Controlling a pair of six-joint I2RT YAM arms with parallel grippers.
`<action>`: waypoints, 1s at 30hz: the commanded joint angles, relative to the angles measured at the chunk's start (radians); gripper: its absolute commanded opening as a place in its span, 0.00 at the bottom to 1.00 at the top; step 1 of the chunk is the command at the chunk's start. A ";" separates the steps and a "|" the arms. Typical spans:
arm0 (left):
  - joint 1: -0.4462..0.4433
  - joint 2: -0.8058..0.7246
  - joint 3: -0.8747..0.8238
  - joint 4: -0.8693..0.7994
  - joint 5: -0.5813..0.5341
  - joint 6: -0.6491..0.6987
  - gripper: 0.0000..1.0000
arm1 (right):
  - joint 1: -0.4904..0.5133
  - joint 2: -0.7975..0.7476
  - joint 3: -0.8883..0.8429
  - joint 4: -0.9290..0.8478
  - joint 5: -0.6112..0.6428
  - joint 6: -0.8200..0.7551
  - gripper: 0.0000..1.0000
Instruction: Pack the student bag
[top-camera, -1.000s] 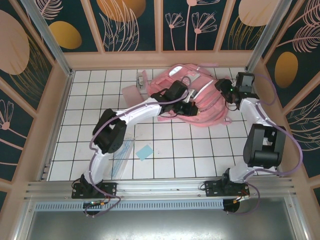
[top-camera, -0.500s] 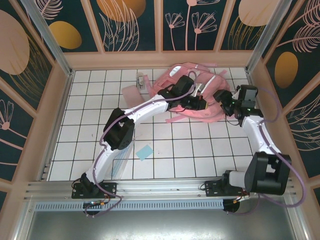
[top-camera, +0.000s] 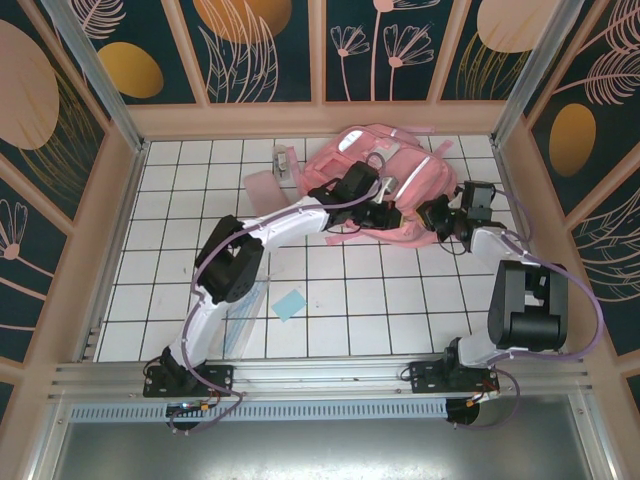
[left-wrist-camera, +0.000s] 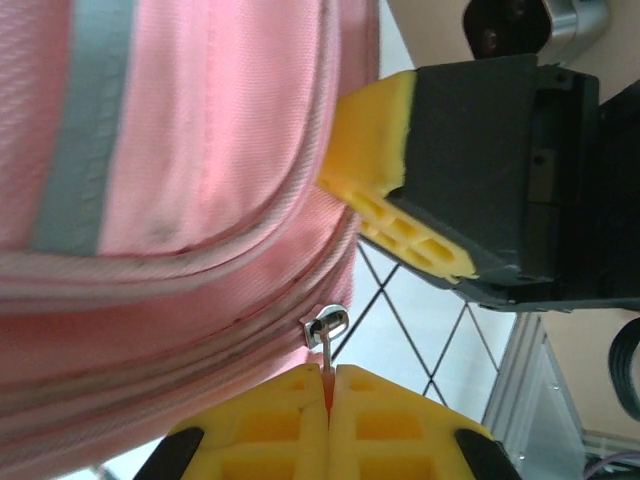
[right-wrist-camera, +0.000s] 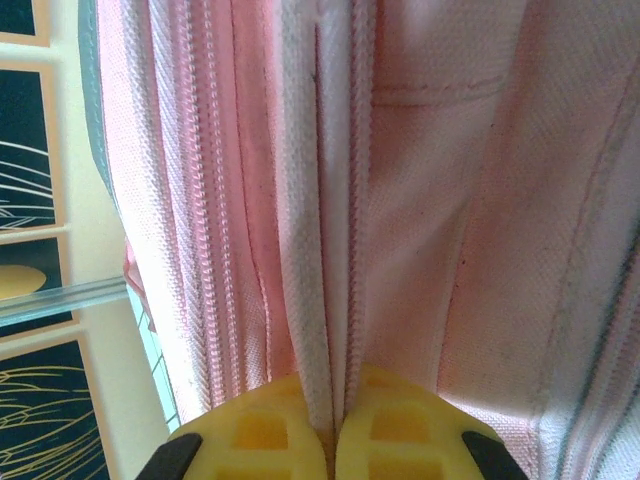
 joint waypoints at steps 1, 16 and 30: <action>0.080 -0.110 -0.092 -0.044 -0.103 0.050 0.00 | -0.017 -0.048 -0.013 0.033 0.053 -0.024 0.00; 0.230 -0.142 -0.096 -0.104 -0.306 0.111 0.33 | 0.014 -0.105 0.028 -0.041 0.017 -0.075 0.38; 0.466 -0.500 -0.614 0.212 -0.416 -0.057 0.99 | 0.468 -0.002 0.375 -0.380 0.309 -0.310 0.95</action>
